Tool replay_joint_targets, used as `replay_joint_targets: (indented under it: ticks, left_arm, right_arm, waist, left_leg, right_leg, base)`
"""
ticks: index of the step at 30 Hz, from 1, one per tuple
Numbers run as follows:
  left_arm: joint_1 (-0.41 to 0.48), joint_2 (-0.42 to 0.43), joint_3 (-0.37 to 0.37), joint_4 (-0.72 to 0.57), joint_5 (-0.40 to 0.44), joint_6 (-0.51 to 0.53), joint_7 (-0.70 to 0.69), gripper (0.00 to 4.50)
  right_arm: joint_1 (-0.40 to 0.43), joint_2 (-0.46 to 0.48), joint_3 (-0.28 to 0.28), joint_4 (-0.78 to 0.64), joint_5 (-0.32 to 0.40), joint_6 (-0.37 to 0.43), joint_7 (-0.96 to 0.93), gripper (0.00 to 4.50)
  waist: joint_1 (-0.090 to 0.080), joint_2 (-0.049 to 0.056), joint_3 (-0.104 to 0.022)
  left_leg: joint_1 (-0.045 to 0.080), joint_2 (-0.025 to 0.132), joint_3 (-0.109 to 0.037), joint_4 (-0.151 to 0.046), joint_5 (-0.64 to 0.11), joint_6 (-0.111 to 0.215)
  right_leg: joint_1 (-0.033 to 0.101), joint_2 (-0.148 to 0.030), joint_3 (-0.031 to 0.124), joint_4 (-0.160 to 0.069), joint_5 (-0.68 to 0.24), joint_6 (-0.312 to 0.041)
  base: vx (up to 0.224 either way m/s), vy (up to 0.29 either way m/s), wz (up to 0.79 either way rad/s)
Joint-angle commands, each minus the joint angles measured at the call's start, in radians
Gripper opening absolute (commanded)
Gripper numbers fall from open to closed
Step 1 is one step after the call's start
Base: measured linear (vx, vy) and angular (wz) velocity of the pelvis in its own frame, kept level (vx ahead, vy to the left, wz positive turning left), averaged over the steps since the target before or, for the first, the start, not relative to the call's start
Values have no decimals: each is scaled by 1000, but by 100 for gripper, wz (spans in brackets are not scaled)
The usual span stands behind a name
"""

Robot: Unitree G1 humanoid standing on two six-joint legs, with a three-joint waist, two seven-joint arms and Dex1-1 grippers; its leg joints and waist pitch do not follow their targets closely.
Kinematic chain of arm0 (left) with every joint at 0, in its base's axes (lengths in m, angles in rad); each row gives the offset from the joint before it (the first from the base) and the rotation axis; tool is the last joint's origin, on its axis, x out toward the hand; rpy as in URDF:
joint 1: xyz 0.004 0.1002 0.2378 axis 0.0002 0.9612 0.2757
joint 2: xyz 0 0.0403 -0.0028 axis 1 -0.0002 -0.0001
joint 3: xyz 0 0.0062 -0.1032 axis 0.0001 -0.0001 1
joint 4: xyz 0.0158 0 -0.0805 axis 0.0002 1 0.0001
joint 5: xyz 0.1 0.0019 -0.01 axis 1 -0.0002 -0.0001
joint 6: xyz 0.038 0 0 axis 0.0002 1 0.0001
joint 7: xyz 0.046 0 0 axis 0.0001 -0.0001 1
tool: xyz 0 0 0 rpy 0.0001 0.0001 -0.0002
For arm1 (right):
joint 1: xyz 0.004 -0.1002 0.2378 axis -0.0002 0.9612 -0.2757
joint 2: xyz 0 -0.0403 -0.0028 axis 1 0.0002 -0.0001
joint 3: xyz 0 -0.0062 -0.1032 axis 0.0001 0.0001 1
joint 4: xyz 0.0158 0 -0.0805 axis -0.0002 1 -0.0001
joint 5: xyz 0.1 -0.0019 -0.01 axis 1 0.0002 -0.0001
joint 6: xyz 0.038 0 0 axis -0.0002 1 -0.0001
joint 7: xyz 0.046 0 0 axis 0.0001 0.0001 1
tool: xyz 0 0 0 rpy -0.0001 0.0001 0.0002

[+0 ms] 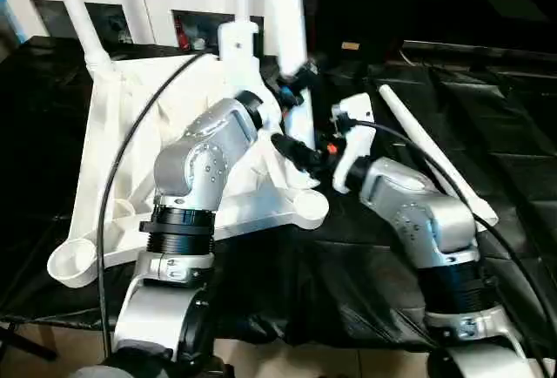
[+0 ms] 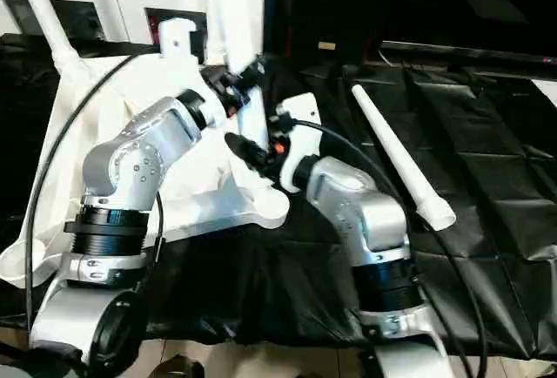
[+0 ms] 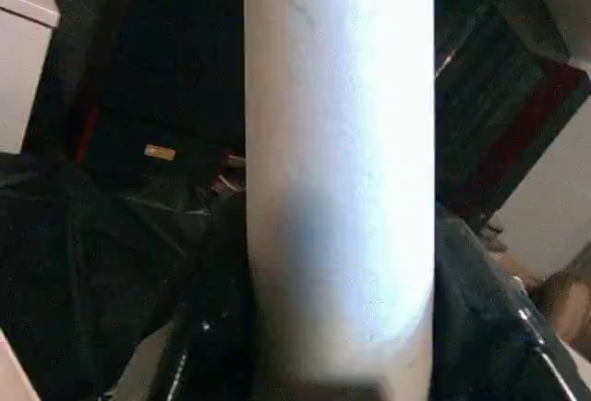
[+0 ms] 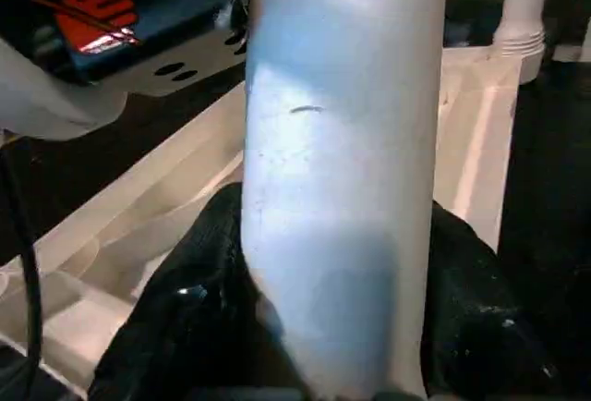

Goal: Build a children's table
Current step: Pick table leg

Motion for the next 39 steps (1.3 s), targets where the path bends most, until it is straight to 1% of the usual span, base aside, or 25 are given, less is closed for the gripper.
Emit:
replay_joint_targets:
  ticks: [1,2,3,4,5,6,7,8,9,11,12,13,14,16,17,18,20,22,25,27,29,34,35,38,39]
  left_arm:
    - [10,-8,-3,-2,1,4,10,195]
    - [12,-8,-5,-3,-4,3,5,193]
    - [14,-7,-6,-4,-10,1,-3,190]
    - [15,-3,-12,-4,-17,-1,-19,189]
    - [15,3,-16,-4,-22,0,-35,189]
    - [17,22,-30,-5,-31,-2,-88,189]
    - [17,26,-33,-4,-32,-3,-98,189]
    - [17,38,-37,-7,-46,5,-142,188]
    - [14,61,-37,-7,-72,16,-211,188]
    - [12,69,-37,-5,-79,18,-231,188]
    - [10,93,-38,-5,-118,43,-312,188]
    - [10,93,-38,-5,-118,43,-312,188]
    - [10,113,-42,-7,-146,62,-378,188]
    - [11,137,-46,-14,-193,95,-471,188]
    - [10,145,-49,-15,-206,109,-494,188]
    - [9,156,-53,-18,-226,133,-532,188]
    - [12,178,-66,-28,-266,170,-615,188]
    - [14,191,-79,-37,-296,185,-685,188]
    - [8,192,-86,-27,-292,183,-694,188]
    - [6,195,-91,-21,-298,185,-713,188]
    - [5,194,-95,-15,-297,185,-721,188]
    - [3,196,-102,-12,-301,188,-744,188]
    - [4,197,-105,-13,-301,188,-751,188]
    - [8,201,-120,-18,-292,185,-763,188]
    - [9,202,-124,-18,-289,183,-766,188]
  right_arm:
    - [-15,16,32,-55,7,-29,12,197]
    - [-13,16,33,-55,9,-33,17,197]
    - [-12,17,32,-53,11,-36,18,252]
    - [-12,18,21,-50,23,-27,19,266]
    - [-13,16,16,-48,28,-25,24,266]
    - [-17,1,-3,-40,52,-9,51,272]
    - [-18,-3,-7,-39,58,-4,58,285]
    - [-21,-23,-14,-36,75,6,93,300]
    - [-29,-65,-32,-27,111,37,156,309]
    - [-32,-78,-38,-23,124,49,175,319]
    - [-35,-123,-39,-16,155,75,252,330]
    - [-35,-123,-39,-16,155,75,252,330]
    - [-33,-163,-30,-14,175,93,321,352]
    - [-31,-218,-7,-14,190,108,414,362]
    - [-30,-233,3,-15,193,111,440,368]
    - [-29,-254,16,-15,196,112,478,380]
    - [-33,-279,31,-5,202,115,515,401]
    - [-43,-305,50,13,209,120,568,405]
    - [-52,-310,51,27,219,125,596,405]
    - [-62,-311,48,38,232,129,619,405]
    - [-71,-314,50,46,235,129,643,405]
    - [-83,-319,62,66,237,129,662,405]
    - [-86,-318,63,72,238,129,665,378]
    - [-93,-311,58,88,244,134,670,364]
    - [-94,-310,57,90,244,135,674,347]
  waist:
    - [-6,4,-84]
    - [-6,2,-84]
    - [-6,2,-84]
    - [-6,2,-84]
    - [-6,1,-84]
    - [-6,1,-84]
    - [-6,0,-83]
    - [-5,0,-84]
    - [-4,0,-85]
    - [-1,2,-85]
    - [-2,3,-84]
    - [0,2,-86]
    - [-1,3,-84]
    - [2,2,-84]
    - [2,2,-85]
    - [1,-1,-85]
    - [0,-1,-85]
    - [0,1,-84]
    - [0,-1,-84]
    - [0,-1,-83]
    - [1,1,-84]
    - [0,0,-84]
    - [1,-1,-84]
    - [1,-1,-86]
    - [0,-1,-85]
  left_leg:
    - [19,32,-18,-65,-162,-23]
    - [20,32,-17,-65,-167,-24]
    - [19,32,-18,-65,-169,-24]
    - [19,32,-18,-65,-167,-24]
    - [18,32,-18,-65,-166,-23]
    - [18,31,-18,-66,-170,-19]
    - [18,31,-17,-66,-172,-17]
    - [18,32,-18,-65,-166,-17]
    - [19,32,-17,-65,-161,-14]
    - [21,32,-16,-63,-161,-8]
    - [18,31,-17,-63,-158,-5]
    - [19,31,-15,-62,-154,-2]
    - [19,31,-15,-61,-151,-1]
    - [20,32,-15,-61,-151,3]
    - [19,32,-15,-60,-146,2]
    - [17,31,-14,-59,-145,5]
    - [19,31,-13,-58,-145,8]
    - [19,32,-14,-58,-151,7]
    - [19,34,-15,-58,-156,6]
    - [20,34,-15,-58,-168,2]
    - [20,35,-15,-58,-167,-1]
    - [19,35,-16,-57,-164,-2]
    - [19,35,-16,-57,-164,-2]
    - [19,35,-16,-56,-153,3]
    - [18,35,-16,-57,-154,3]
  right_leg:
    - [54,-56,51,-70,-178,-123]
    - [55,-56,51,-70,-172,-124]
    - [55,-56,51,-69,-166,-126]
    - [56,-56,51,-69,-161,-127]
    - [56,-57,51,-68,-161,-127]
    - [57,-57,51,-69,-167,-124]
    - [57,-57,51,-70,-172,-123]
    - [57,-57,52,-68,-168,-123]
    - [59,-57,51,-67,-159,-127]
    - [58,-56,51,-66,-152,-133]
    - [60,-56,50,-64,-139,-147]
    - [62,-57,51,-64,-134,-152]
    - [59,-56,51,-62,-129,-159]
    - [60,-57,51,-62,-132,-169]
    - [63,-58,50,-59,-127,-174]
    - [63,-57,50,-58,-123,-183]
    - [62,-59,50,-60,-136,-191]
    - [62,-60,50,-60,-151,-196]
    - [63,-60,50,-61,-156,-199]
    - [61,-61,50,-65,-191,-192]
    - [61,-61,50,-65,-193,-189]
    - [61,-59,49,-63,-188,-191]
    - [61,-59,49,-63,-187,-191]
    - [62,-59,49,-60,-166,-198]
    - [62,-59,49,-60,-167,-199]
  base:
    - [0,0,0]
    - [0,0,0]
    - [0,0,0]
    - [0,0,0]
    - [0,0,0]
    - [0,0,0]
    - [0,0,0]
    - [0,0,0]
    - [0,0,0]
    - [0,0,0]
    - [0,0,0]
    - [0,0,0]
    - [0,0,0]
    - [0,0,0]
    - [0,0,0]
    - [0,0,0]
    - [0,0,0]
    - [0,0,0]
    - [0,0,0]
    - [0,0,0]
    - [0,0,0]
    - [0,0,0]
    - [0,0,0]
    - [0,0,0]
    - [0,0,0]
